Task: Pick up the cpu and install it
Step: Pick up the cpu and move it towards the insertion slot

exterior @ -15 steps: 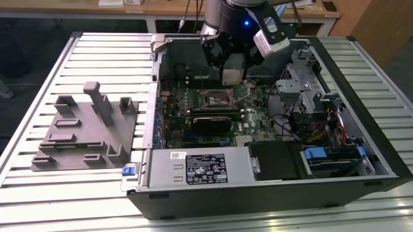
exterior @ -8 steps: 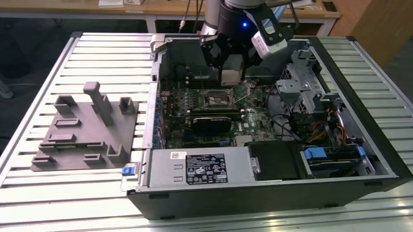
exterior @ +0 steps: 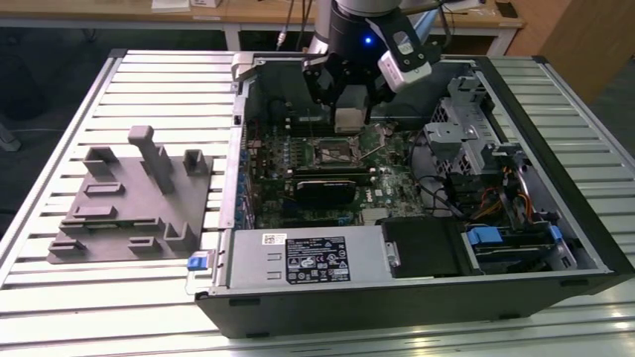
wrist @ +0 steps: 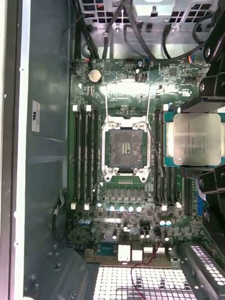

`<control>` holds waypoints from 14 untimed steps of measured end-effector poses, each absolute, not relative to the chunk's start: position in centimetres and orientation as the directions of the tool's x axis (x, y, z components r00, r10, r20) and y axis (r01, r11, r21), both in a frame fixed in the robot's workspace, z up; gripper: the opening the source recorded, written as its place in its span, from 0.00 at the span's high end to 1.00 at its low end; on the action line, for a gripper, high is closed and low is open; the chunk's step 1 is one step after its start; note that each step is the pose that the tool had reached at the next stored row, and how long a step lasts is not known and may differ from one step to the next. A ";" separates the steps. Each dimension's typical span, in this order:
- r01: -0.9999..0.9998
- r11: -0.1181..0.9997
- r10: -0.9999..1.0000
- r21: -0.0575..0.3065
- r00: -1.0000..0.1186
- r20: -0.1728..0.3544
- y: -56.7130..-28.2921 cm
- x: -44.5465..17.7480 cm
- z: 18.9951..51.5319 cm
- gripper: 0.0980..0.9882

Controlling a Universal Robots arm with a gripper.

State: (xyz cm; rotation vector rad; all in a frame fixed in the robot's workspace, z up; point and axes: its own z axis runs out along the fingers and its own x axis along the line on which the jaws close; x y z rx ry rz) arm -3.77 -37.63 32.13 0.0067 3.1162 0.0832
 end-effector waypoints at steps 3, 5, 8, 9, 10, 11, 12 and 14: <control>0.004 0.999 0.005 0.053 -1.000 -0.024 -37.3 -4.0 31.8 0.50; 0.004 0.999 0.005 0.054 -1.000 -0.024 -37.1 -4.1 31.6 0.50; 0.004 0.999 0.005 0.053 -1.000 -0.024 -36.7 -4.2 31.3 0.50; 0.004 0.999 0.005 0.053 -1.000 -0.024 -36.5 -4.2 31.2 0.50; 0.004 0.999 0.005 0.053 -1.000 -0.024 -36.4 -4.2 31.0 0.50; 0.004 0.999 0.005 0.054 -1.000 -0.024 -36.2 -4.2 30.9 0.50; 0.004 0.999 0.005 0.053 -1.000 -0.024 -36.1 -4.3 30.8 0.50; 0.004 0.999 0.005 0.053 -1.000 -0.024 -35.8 -4.3 30.5 0.50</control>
